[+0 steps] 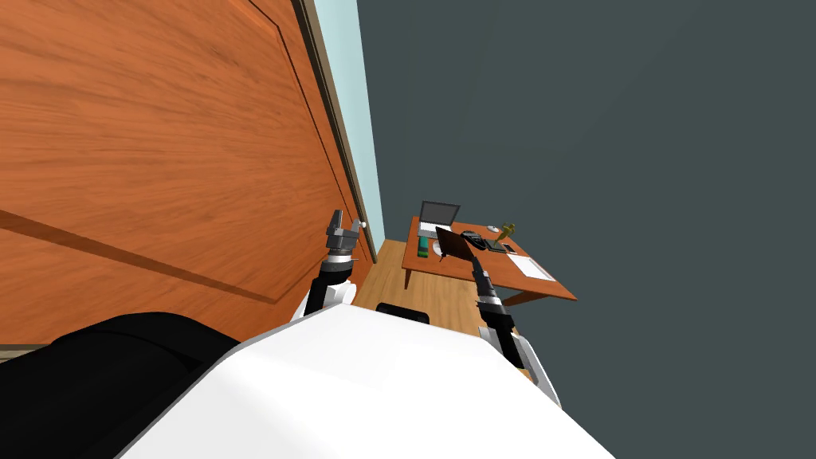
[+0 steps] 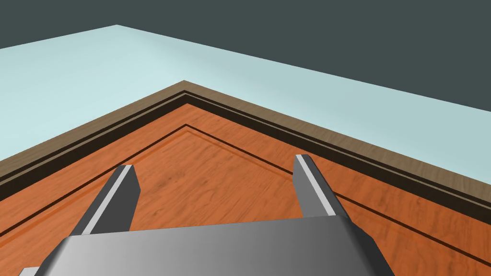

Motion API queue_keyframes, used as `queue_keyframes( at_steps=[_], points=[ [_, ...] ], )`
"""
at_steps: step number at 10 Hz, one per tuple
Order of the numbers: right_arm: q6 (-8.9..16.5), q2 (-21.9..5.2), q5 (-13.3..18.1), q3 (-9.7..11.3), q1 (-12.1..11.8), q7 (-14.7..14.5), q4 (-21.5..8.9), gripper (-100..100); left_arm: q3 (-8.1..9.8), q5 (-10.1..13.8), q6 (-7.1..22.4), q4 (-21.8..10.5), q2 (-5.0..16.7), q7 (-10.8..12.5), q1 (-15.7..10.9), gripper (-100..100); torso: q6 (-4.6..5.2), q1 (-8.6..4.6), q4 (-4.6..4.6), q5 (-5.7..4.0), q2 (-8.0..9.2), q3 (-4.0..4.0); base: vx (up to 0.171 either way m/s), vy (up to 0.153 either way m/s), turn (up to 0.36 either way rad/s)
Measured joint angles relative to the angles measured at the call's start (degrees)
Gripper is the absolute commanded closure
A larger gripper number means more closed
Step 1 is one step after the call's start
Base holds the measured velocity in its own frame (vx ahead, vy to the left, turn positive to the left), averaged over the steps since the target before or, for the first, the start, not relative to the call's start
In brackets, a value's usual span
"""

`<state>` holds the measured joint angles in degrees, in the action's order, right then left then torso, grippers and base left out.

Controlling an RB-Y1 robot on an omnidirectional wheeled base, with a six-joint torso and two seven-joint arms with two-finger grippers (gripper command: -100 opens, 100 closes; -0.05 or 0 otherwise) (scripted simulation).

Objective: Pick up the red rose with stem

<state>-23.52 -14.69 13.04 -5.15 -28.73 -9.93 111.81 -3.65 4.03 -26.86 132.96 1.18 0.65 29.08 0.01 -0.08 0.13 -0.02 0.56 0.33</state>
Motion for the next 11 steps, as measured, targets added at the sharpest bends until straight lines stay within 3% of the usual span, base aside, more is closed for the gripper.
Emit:
queue_keyframes(
  at_steps=[3, 5, 9, 11],
  points=[
    [1.4, -2.2, 3.1, -1.5, -0.1, -1.1, -4.8, -100, 0.0, 0.0, 0.0, 0.0, 0.0, 0.0, 0.0, 0, 0.0, 0.03, -0.04, 0.01, -0.19, -0.11, -0.099, -0.011, -0.044],
    [3.7, -3.8, 6.3, -2.3, 0.2, -2.5, -8.4, -100, 0.0, 0.0, 0.0, 0.0, 0.0, 0.0, 0.0, 0, 0.0, 0.06, -0.01, 0.01, -0.06, -0.04, -0.113, 0.0, -0.02],
    [6.3, -4.9, 10.6, -2.3, 1.5, -5.2, -13.9, -100, 0.0, 0.0, 0.0, 0.0, 0.0, 0.0, 0.0, 0, -0.03, 0.11, -0.09, 0.02, -0.42, -0.24, -0.046, 0.002, 0.008],
    [7.8, -6.9, 13.8, -2.4, 2.4, -7.5, -18.2, -100, 0.0, 0.0, 0.0, 0.0, 0.0, 0.0, 0.0, 0, -0.03, 0.14, -0.07, 0.04, -0.38, -0.21, -0.046, 0.02, 0.053]
  ],
)
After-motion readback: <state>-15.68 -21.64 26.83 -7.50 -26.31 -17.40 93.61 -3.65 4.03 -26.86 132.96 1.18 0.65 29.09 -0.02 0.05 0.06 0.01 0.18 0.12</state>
